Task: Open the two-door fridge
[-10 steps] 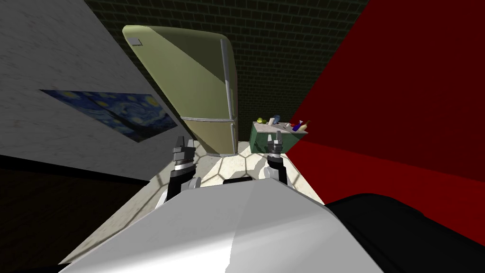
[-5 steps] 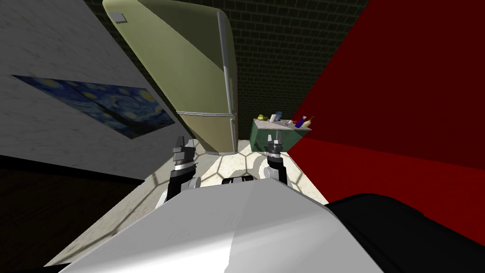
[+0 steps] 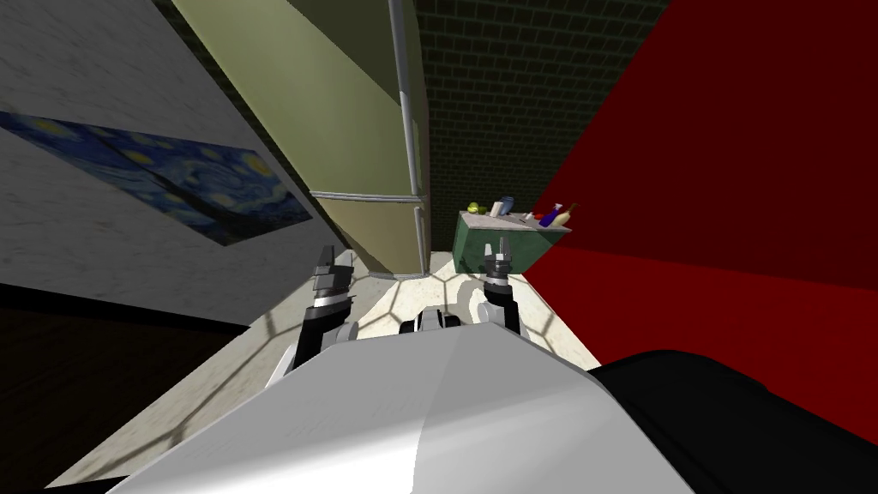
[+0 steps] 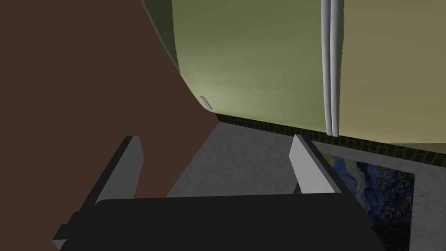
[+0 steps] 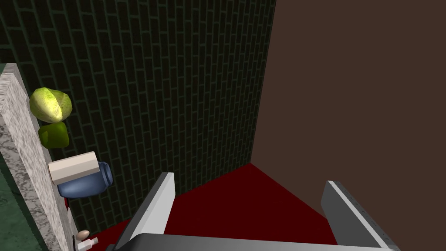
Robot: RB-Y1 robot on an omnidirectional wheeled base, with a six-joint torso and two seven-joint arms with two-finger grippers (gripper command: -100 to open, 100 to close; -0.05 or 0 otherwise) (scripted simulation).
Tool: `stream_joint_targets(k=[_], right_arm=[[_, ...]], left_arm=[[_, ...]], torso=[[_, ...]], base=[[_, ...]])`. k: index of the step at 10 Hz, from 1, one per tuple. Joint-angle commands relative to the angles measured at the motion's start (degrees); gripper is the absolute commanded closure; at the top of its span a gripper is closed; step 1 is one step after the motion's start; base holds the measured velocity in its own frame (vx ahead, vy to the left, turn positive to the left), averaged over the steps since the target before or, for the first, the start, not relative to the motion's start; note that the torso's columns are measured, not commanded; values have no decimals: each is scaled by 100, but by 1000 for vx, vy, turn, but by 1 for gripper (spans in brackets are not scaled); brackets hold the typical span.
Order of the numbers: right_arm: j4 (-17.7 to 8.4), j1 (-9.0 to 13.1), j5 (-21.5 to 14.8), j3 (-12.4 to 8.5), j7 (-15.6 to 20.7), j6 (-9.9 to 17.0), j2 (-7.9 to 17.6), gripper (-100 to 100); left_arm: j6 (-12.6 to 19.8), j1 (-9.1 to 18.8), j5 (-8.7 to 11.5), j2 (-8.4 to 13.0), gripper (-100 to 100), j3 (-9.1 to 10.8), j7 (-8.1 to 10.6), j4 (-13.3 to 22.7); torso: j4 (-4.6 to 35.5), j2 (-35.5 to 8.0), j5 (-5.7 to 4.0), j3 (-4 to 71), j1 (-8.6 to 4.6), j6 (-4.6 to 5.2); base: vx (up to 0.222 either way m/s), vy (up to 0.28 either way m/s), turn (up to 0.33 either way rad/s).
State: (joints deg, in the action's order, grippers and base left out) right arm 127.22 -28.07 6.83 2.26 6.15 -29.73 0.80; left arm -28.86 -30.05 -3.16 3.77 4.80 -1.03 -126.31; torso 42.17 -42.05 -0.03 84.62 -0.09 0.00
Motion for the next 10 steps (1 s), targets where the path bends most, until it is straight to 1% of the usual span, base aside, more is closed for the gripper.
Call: stream_joint_targets(k=[1, 2, 3, 4, 5, 6, 7, 8, 9, 10], right_arm=[[0, 0, 0, 0, 0, 0, 0, 0], [0, -1, 0, 0, 0, 0, 0, 0], [0, -1, 0, 0, 0, 0, 0, 0], [0, 0, 0, 0, 0, 0, 0, 0], [0, 0, 0, 0, 0, 0, 0, 0], [0, -1, 0, 0, 0, 0, 0, 0], [0, 0, 0, 0, 0, 0, 0, 0], [0, 0, 0, 0, 0, 0, 0, 0], [0, -1, 0, 0, 0, 0, 0, 0], [0, 0, 0, 0, 0, 0, 0, 0]], left_arm=[[293, 73, 73, 462, -100, 149, 47, 65], [437, 103, 107, 637, -100, 221, 69, 87], [437, 103, 107, 715, -100, 221, 69, 87], [597, 136, 143, 931, -100, 301, 94, 110], [767, 170, 182, 1098, -100, 389, 121, 134], [772, 170, 182, 1153, -100, 389, 121, 134], [958, 207, 223, 1382, -100, 482, 149, 159], [1129, 245, 266, 1547, -100, 580, 179, 184], [1155, 245, 266, 1615, -100, 580, 179, 184], [1361, 284, 311, 1852, -100, 682, 211, 209]], torso=[[4, -3, 1, 6, 2, 0], [8, -12, 0, 2, -3, 0], [11, -19, 0, -3, 1, 0], [14, -31, 4, -10, 15, 0], [13, -27, 6, -8, 18, 0], [10, -14, 3, 0, 11, 0], [11, -26, 3, -5, 12, 0], [14, -32, 3, -10, 11, 0], [9, -10, 0, 2, -3, 0], [10, -22, 1, -2, 6, 0]], base=[[121, -101, 19], [127, -110, 27], [103, -80, 9], [117, -72, 10], [156, -85, 28], [115, -67, 12], [96, -67, 13], [171, -111, 23], [132, -89, 20], [110, -83, 17]])
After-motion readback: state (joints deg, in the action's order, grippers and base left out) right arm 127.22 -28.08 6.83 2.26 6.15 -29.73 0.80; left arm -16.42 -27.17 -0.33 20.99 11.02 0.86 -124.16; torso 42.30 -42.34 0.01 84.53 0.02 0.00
